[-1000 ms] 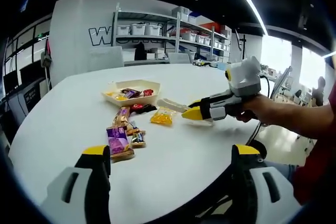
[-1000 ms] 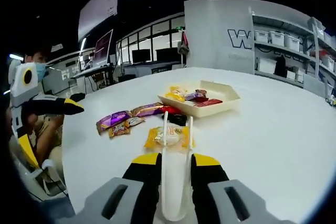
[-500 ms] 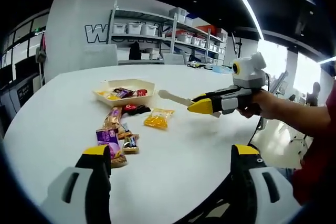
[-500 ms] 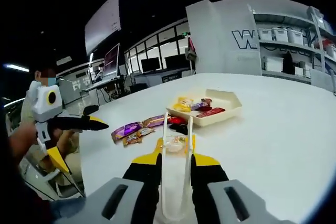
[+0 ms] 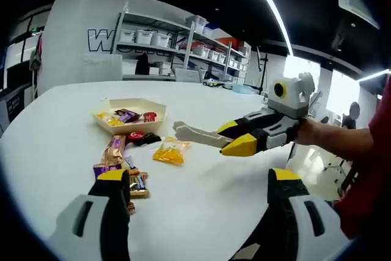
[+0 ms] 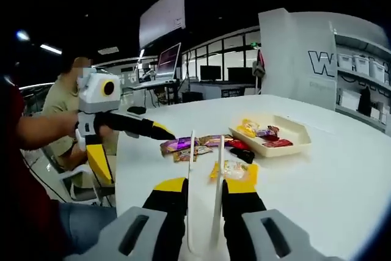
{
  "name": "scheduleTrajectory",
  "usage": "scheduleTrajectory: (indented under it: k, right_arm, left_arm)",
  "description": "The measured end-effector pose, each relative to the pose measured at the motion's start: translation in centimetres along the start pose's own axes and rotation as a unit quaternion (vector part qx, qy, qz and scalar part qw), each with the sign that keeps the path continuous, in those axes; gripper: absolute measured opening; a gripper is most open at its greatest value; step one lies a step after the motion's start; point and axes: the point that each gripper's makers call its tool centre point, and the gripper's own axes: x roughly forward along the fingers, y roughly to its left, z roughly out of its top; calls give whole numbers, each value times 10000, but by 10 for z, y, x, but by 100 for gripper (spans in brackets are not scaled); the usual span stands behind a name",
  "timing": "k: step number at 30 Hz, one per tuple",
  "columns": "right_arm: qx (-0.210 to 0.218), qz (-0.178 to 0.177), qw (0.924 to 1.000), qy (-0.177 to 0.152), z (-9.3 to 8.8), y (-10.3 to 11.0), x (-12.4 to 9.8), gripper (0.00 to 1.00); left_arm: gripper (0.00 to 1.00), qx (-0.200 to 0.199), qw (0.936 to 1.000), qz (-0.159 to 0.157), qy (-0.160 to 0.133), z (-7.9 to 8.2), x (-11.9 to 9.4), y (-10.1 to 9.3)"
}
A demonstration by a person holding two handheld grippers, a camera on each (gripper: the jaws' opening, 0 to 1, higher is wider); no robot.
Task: Place the target food into the container with the food tongs after gripping and lifting it, then release it inside without dropping or visibly crushing the food.
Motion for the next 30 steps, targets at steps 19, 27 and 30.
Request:
scheduleTrajectory:
  k: [19,27,30]
  right_arm:
    - [-1101,743,9911,70,-5,33,4,16]
    - [-1566,861,9836,246,-11,37,5,17]
    - [-1632,951,9815,320,-12,40,5,17]
  left_arm:
    - [48,468,9973,-566,69,-5,9,-8]
    - [34,826,9934,-738,283,-7,12,-12]
    - [24,1604,9809,-940,563,-18,12,-18]
